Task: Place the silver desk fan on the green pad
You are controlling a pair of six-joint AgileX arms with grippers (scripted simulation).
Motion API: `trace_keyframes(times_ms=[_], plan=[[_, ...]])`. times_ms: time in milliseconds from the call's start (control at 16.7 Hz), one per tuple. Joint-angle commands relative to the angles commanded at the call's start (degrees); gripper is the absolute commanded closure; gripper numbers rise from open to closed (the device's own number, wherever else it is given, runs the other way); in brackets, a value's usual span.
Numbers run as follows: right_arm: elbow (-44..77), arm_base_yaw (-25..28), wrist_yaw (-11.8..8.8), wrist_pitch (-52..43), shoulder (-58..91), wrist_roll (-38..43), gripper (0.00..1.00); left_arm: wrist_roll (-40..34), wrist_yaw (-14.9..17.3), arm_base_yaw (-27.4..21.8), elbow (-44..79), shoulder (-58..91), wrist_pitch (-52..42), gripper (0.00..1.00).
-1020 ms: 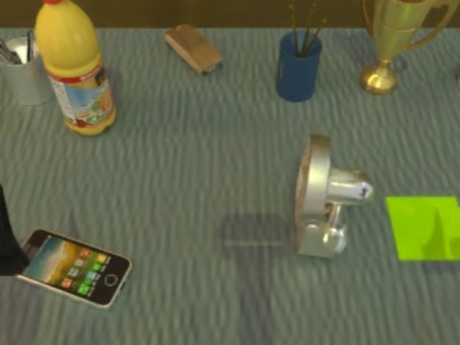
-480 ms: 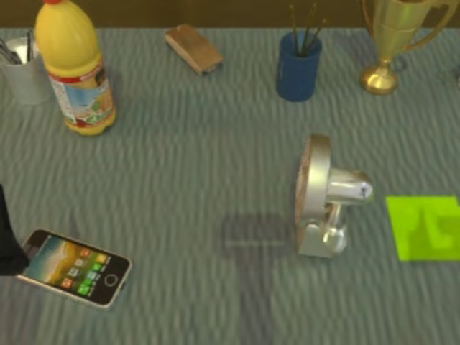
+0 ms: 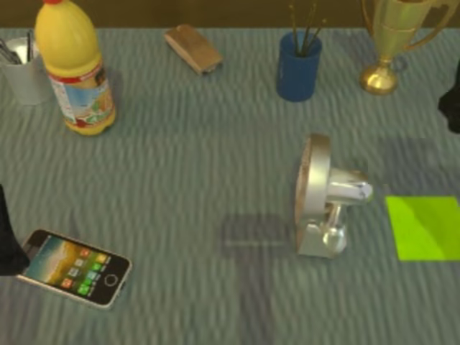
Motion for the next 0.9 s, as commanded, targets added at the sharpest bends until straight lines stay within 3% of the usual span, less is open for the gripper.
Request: trace_keyframes(times_ms=[480, 900], plan=[[42.95, 11.23, -0.10, -29.13, 41.71, 14.17, 0.00, 0.00, 0.00, 0.00, 0.00, 0.00, 0.00, 0.00], [59.86, 16.22, 0.04, -43.35, 60.20, 20.33, 0.00, 0.00, 0.00, 0.00, 0.00, 0.00, 0.00, 0.00]])
